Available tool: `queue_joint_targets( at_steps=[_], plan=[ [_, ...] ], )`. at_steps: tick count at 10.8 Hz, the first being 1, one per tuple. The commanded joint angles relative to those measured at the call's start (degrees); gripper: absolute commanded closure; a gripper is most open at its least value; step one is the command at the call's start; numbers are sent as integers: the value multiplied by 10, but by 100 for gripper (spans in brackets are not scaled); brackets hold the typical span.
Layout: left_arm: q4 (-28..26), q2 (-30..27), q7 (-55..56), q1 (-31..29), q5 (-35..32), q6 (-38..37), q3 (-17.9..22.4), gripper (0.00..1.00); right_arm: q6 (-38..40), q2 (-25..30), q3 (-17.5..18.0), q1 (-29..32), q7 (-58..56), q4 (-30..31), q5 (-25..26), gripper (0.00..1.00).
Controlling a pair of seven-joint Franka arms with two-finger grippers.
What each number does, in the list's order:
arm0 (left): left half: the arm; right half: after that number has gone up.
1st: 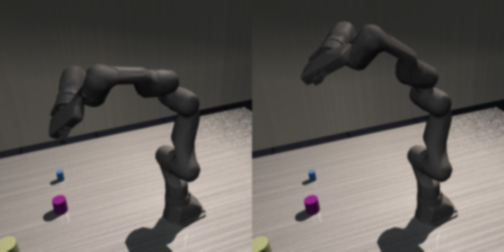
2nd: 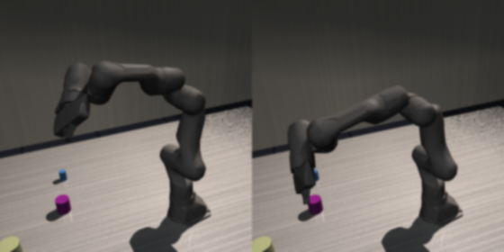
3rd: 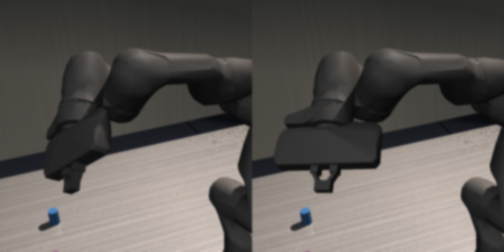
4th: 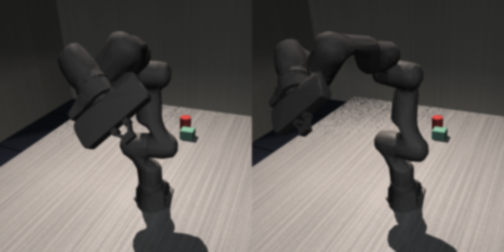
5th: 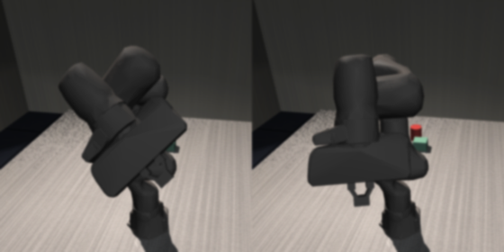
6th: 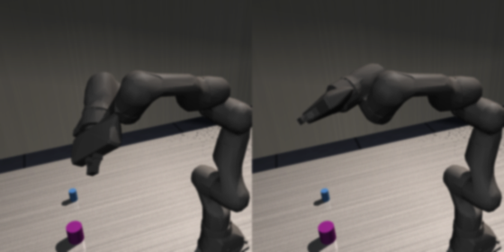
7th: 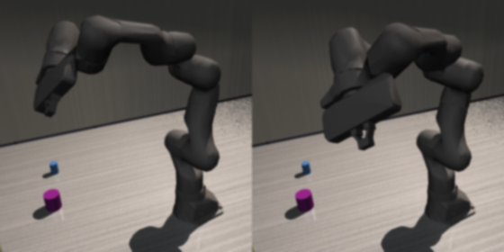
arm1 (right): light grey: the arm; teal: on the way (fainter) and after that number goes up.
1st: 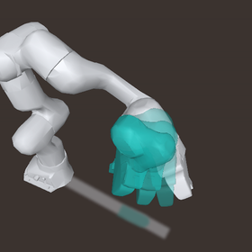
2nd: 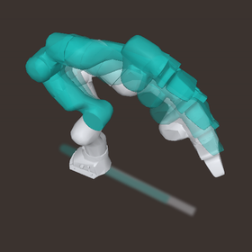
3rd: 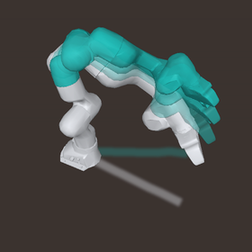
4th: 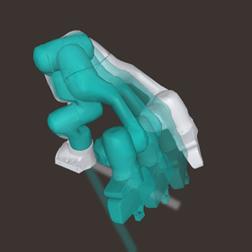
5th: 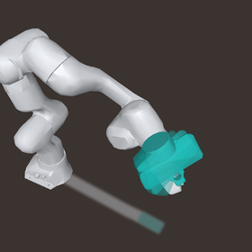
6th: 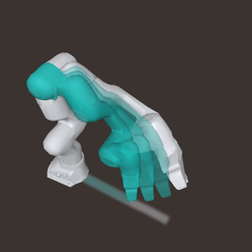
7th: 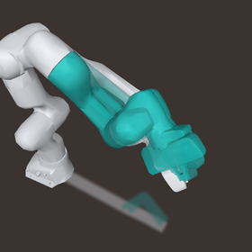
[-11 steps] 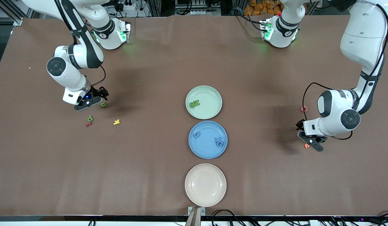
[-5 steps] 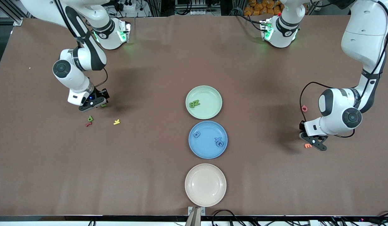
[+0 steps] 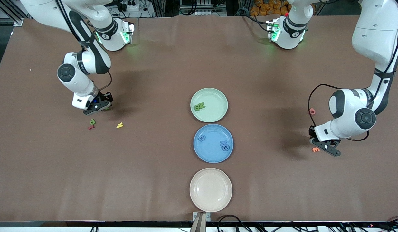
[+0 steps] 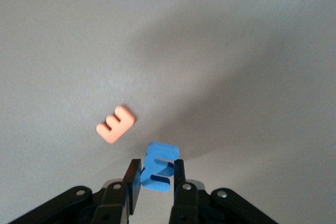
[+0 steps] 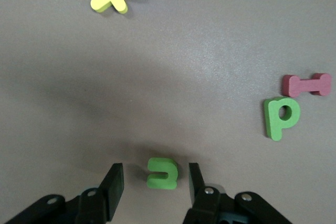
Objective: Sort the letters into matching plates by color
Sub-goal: 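Grasp the blue E with the left gripper while the right gripper lowers, then carry the blue E to the blue plate while the right gripper grasps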
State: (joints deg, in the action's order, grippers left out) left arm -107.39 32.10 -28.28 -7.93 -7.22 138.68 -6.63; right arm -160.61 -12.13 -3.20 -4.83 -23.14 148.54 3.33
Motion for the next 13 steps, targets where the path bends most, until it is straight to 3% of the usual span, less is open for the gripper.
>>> queue_joint_targets(
  at_steps=[1, 5, 9, 10, 12, 13],
  plan=[
    [12, -13, 93, 5, 11, -5, -39, 100, -15, -4, 3, 7, -8, 7, 5, 46],
    [20, -13, 211, 28, 9, -6, -73, 100, -29, -13, 2, 6, -8, 7, 5, 49],
    [45, -7, 356, 98, 8, -6, -73, 100, -35, -20, 0, 6, -8, 7, 5, 59],
    [50, -6, 394, 116, 9, -6, -73, 100, -36, -21, 0, 6, -8, 7, 5, 64],
    [57, -2, 461, 150, 11, -6, -73, 100, -35, -20, 0, 6, -16, 6, 5, 100],
    [63, 4, 487, 162, 11, -6, -74, 100, -34, -20, 0, 6, -16, 5, 5, 100]
  ],
)
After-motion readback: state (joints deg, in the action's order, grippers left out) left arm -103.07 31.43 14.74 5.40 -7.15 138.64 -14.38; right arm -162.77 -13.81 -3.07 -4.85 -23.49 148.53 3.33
